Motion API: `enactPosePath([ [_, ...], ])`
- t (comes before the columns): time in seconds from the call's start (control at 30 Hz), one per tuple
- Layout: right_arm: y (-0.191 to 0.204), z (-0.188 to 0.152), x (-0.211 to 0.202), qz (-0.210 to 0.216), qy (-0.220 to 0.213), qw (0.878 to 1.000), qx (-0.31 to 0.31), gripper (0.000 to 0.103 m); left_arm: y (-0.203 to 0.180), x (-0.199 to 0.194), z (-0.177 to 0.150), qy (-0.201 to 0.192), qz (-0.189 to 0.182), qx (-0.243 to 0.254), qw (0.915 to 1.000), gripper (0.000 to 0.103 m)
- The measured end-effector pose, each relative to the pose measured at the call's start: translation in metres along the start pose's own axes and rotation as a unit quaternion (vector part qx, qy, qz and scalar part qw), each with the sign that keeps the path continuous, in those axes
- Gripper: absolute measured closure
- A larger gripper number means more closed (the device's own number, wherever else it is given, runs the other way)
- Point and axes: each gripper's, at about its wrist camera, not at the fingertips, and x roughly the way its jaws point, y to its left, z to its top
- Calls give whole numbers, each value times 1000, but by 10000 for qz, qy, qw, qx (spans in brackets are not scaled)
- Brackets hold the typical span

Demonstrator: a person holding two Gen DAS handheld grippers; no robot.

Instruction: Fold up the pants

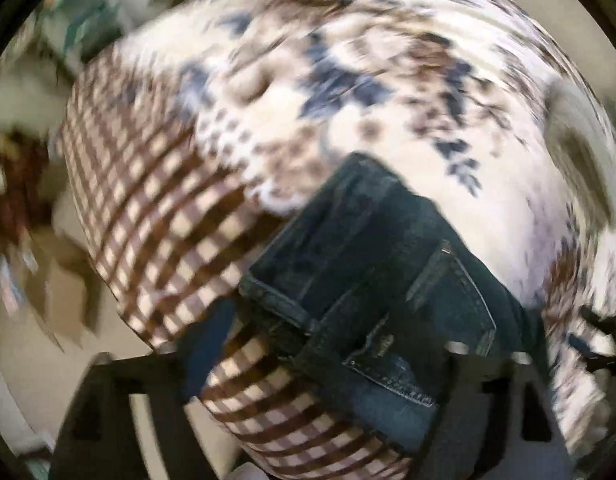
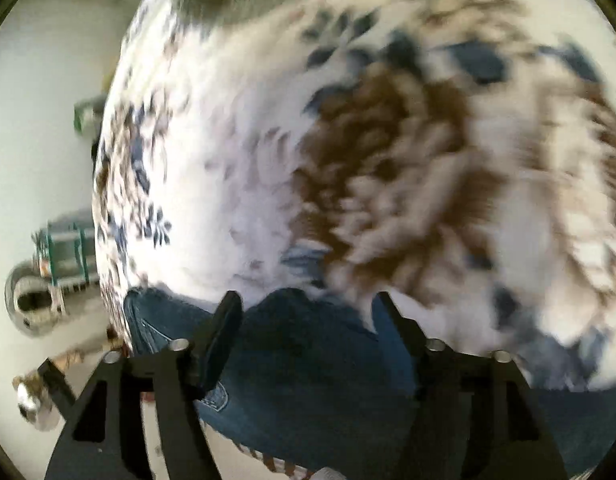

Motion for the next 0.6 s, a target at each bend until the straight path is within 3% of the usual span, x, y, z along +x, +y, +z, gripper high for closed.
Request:
enactPosePath([
  [0.1, -33, -32, -29, 64, -299, 9984, 467, 17, -34, -14, -12, -176, 123, 528, 9984, 17],
  [0.33, -147, -124, -96, -215, -977, 9826, 1564, 0, -149, -28, -72, 19, -233, 1560, 9875, 16],
  [0.5, -272, -192, -141, -359, -1311, 9530, 2707, 0, -248, -32, -142, 226, -625, 2343, 9699, 16],
  [0.6, -350, -234, -174, -601, -1670, 9253, 3352, 0, -296, -33, -178, 277, -715, 2737, 9587, 16],
])
